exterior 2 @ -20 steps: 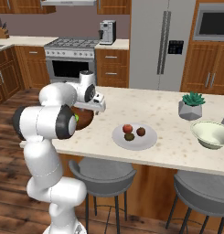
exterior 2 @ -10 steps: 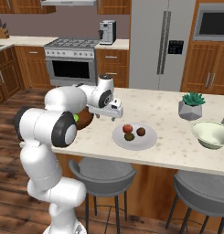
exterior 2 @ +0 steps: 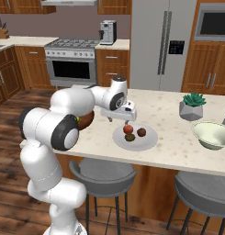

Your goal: Take the fruits from the plate on the dining counter and place two fruits in each bowl.

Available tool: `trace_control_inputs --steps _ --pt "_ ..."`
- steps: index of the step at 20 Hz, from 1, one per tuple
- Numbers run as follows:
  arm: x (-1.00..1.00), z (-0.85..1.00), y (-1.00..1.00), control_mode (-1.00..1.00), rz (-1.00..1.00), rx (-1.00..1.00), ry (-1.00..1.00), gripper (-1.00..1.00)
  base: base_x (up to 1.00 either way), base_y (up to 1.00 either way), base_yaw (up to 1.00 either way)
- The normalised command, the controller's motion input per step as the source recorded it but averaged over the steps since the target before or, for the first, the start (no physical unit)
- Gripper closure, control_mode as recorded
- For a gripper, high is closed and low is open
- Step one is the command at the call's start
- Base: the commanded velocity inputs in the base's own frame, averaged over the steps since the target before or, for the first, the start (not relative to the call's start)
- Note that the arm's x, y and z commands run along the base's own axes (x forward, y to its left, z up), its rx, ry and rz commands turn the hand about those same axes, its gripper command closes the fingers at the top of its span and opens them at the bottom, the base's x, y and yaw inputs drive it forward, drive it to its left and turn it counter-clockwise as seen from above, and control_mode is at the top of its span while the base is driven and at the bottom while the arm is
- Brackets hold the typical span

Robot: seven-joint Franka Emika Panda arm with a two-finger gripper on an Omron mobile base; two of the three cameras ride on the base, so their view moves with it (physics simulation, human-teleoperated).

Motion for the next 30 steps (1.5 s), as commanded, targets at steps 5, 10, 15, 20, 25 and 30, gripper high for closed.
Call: trace_control_inputs --steps 5,10,15,20,25,30 --pt "-0.14 -0.03 -0.10 -1.00 0.00 -0.10 0.00 -1.00 0.00 0.00 0.00" --pt "-0.03 -0.10 0.00 -1.00 0.01 -0.09 0.00 -1.00 0.00 0.00 0.00" --pt "0.03 -0.07 0.00 -1.00 0.00 -0.01 0.00 -1.00 0.00 0.00 0.00" --pt "0.19 -0.07 -0.04 -1.00 0.00 0.00 0.00 -1.00 0.00 0.00 0.00" --pt "0.25 -0.14 -0.05 -1.00 0.00 0.00 0.00 -1.00 0.00 0.00 0.00" --pt "0.11 -0.16 -0.10 -1.00 0.00 0.00 0.00 -1.00 0.00 0.00 0.00"
